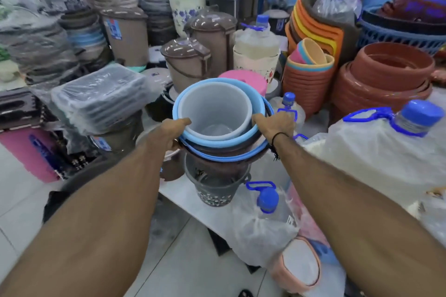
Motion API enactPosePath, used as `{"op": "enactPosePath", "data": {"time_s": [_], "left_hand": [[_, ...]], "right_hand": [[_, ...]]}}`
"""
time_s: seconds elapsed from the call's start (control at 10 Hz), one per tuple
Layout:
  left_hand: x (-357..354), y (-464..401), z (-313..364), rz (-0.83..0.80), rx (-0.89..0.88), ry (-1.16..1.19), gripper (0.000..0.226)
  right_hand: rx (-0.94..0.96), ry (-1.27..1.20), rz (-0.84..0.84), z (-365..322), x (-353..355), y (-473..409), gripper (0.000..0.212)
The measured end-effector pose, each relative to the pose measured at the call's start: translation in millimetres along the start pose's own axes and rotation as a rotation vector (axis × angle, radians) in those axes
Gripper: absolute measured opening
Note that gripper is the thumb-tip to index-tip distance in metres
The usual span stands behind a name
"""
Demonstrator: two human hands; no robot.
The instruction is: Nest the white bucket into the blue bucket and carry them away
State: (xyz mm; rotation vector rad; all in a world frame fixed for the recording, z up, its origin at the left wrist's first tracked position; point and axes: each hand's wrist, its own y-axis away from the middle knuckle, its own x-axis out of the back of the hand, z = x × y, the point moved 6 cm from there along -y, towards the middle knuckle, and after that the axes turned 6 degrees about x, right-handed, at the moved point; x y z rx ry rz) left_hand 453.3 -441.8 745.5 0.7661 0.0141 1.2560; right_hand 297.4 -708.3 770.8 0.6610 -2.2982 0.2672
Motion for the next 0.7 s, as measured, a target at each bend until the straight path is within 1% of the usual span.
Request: {"op": "enactPosePath", "data": {"time_s": [0.1, 0.2, 0.3, 0.4, 0.5, 0.6, 0.7], "left_hand": [[-25, -37, -14, -0.016, 0.058, -0.005, 0.047], [-51, -80, -47, -0.041, 0.16, 0.016, 0.046], [-63, -101, -71, -0.085, 0.217, 0.03, 0.044], [-66, -139, -103, -0.092, 0.216, -0.176, 0.051], [-64, -155, -120, -0.115, 0.198, -0.316, 0.058], [-57, -172, -115, -0.158, 0.187, -0.502, 0.067], [-48, -178, -89, -0.127, 0.082, -0.692, 0.073]], "right_hand": [[-0.077, 0.023, -0.073, 26, -34, -20, 0.067], [-0.188, 0.052, -0.163, 63, -80, -32, 0.064], [-0.255, 0.08, -0.238, 85, -110, -34, 0.065], [-0.33, 0.135, -0.298, 106, -153, -34, 0.063], [-0.342, 0.2, -0.346, 112, -173, -32, 0.059], [-0.4, 0.223, -0.329, 112, -185, -43, 0.061], [-0.404, 0.22, -0.297, 98, -182, -50, 0.064]]}}
